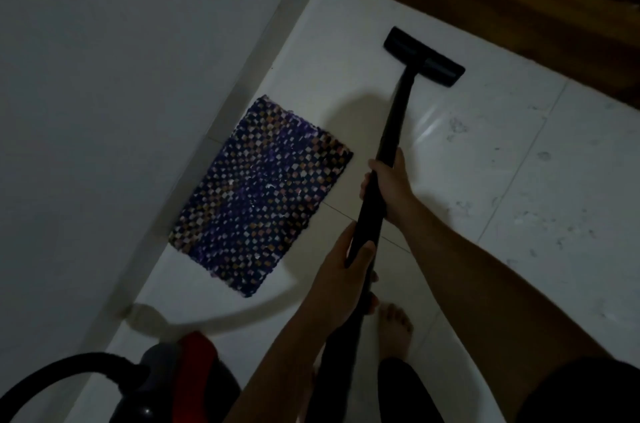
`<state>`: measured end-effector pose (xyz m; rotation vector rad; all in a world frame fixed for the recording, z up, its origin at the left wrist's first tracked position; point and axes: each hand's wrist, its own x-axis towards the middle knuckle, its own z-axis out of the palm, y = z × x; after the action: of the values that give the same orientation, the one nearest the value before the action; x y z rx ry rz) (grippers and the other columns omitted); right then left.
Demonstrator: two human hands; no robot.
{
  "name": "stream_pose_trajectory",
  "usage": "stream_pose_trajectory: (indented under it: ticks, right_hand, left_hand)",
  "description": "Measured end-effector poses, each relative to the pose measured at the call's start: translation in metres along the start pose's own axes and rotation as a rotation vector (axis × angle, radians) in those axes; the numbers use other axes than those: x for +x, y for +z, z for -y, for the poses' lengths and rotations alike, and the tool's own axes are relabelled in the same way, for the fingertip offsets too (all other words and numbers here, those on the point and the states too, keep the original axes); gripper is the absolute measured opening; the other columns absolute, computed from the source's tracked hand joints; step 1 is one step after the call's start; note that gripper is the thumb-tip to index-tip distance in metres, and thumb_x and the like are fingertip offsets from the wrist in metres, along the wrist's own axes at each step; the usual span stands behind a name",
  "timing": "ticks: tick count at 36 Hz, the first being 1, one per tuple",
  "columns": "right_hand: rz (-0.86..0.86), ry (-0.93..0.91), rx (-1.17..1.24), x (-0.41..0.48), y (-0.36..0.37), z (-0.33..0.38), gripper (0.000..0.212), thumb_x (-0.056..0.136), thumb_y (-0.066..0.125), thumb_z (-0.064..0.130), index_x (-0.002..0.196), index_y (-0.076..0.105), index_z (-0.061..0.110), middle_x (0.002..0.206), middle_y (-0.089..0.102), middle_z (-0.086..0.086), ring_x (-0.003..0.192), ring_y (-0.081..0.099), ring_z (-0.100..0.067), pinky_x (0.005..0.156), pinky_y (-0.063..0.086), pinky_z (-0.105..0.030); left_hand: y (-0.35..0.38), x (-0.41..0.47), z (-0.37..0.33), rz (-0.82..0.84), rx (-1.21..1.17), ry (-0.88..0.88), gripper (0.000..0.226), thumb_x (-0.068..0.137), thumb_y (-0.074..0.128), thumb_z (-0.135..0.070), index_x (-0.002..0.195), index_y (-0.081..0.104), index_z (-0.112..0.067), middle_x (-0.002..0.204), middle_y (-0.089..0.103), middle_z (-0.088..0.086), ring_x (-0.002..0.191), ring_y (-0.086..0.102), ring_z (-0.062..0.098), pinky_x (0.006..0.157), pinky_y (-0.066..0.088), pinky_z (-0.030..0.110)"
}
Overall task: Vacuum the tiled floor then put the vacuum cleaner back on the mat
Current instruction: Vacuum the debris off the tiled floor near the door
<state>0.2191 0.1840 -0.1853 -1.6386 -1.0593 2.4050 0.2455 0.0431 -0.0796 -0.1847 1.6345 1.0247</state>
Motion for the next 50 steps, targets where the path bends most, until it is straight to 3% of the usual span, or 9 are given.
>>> stream_pose_trajectory:
  ticks: [9, 15, 23, 30, 34, 42, 47, 50]
  right_hand:
    - [-0.062, -0.007, -0.025, -0.067, -0.005, -0.042, 0.065, 0.095, 0.044, 0.004, 0.148, 0.018, 0.032, 0.056, 0.044, -0.008, 0.038, 0.045, -0.014, 0.040, 0.044, -0.025]
    - [-0.047, -0.011, -0.018, -0.120, -0.008, -0.085, 0.053, 0.095, 0.045, 0.004, 0.139, 0.028, 0.027, 0.061, 0.046, -0.010, 0.045, 0.046, -0.019, 0.040, 0.046, -0.026]
    - [-0.083, 0.030, 0.119, -0.182, -0.007, -0.154, 0.059, 0.096, 0.047, 0.006, 0.145, 0.020, 0.026, 0.065, 0.050, -0.011, 0.051, 0.049, -0.020, 0.041, 0.046, -0.026]
    - [-0.064, 0.065, 0.332, -0.204, -0.018, -0.190, 0.043, 0.097, 0.049, 0.012, 0.136, 0.036, 0.026, 0.066, 0.050, -0.009, 0.047, 0.051, -0.017, 0.044, 0.047, -0.024]
    - [-0.089, 0.046, 0.263, -0.196, -0.028, -0.183, 0.029, 0.098, 0.044, 0.011, 0.125, 0.040, 0.022, 0.063, 0.043, -0.007, 0.042, 0.045, -0.015, 0.041, 0.042, -0.023]
    - [-0.104, 0.020, 0.134, -0.156, -0.065, -0.131, 0.024, 0.098, 0.042, 0.009, 0.118, 0.039, 0.021, 0.059, 0.039, -0.007, 0.042, 0.039, -0.018, 0.038, 0.040, -0.024]
    - [-0.106, 0.036, 0.079, -0.118, -0.098, -0.087, 0.038, 0.096, 0.042, 0.007, 0.127, 0.036, 0.027, 0.061, 0.039, -0.008, 0.045, 0.039, -0.018, 0.039, 0.041, -0.023]
    - [-0.096, 0.045, 0.059, -0.097, -0.115, -0.062, 0.047, 0.096, 0.042, 0.007, 0.132, 0.032, 0.036, 0.061, 0.039, -0.007, 0.046, 0.040, -0.018, 0.040, 0.042, -0.023]
  left_hand:
    - [-0.014, -0.066, 0.038, 0.043, 0.009, 0.015, 0.045, 0.098, 0.045, -0.029, 0.142, 0.035, -0.031, 0.068, 0.057, 0.006, 0.040, 0.052, 0.015, 0.042, 0.047, 0.025]
    - [-0.025, -0.115, 0.084, 0.062, 0.050, 0.045, 0.044, 0.099, 0.044, -0.028, 0.141, 0.036, -0.028, 0.066, 0.056, 0.006, 0.036, 0.050, 0.014, 0.039, 0.044, 0.024]
    - [-0.043, -0.167, 0.136, 0.099, 0.125, 0.040, 0.022, 0.099, 0.043, -0.025, 0.119, 0.039, -0.036, 0.070, 0.054, 0.008, 0.041, 0.050, 0.017, 0.037, 0.045, 0.023]
    - [-0.044, -0.169, 0.164, 0.092, 0.178, 0.028, 0.044, 0.098, 0.046, -0.026, 0.141, 0.035, -0.029, 0.069, 0.054, 0.008, 0.042, 0.050, 0.016, 0.039, 0.045, 0.023]
    - [-0.028, -0.162, 0.164, 0.104, 0.141, 0.015, 0.044, 0.098, 0.046, -0.026, 0.140, 0.035, -0.029, 0.070, 0.055, 0.008, 0.040, 0.050, 0.015, 0.039, 0.045, 0.022]
    - [0.012, -0.123, 0.130, 0.204, 0.092, -0.085, 0.049, 0.096, 0.048, -0.036, 0.141, 0.031, -0.036, 0.079, 0.057, 0.009, 0.050, 0.056, 0.020, 0.049, 0.051, 0.029]
    - [0.053, -0.086, 0.108, 0.163, 0.119, -0.036, 0.047, 0.095, 0.043, -0.044, 0.141, 0.032, -0.040, 0.097, 0.064, 0.013, 0.061, 0.057, 0.021, 0.060, 0.050, 0.032]
    - [0.080, -0.066, 0.095, 0.116, 0.087, -0.026, 0.046, 0.097, 0.042, -0.041, 0.141, 0.033, -0.037, 0.078, 0.061, 0.007, 0.052, 0.054, 0.018, 0.053, 0.045, 0.030]
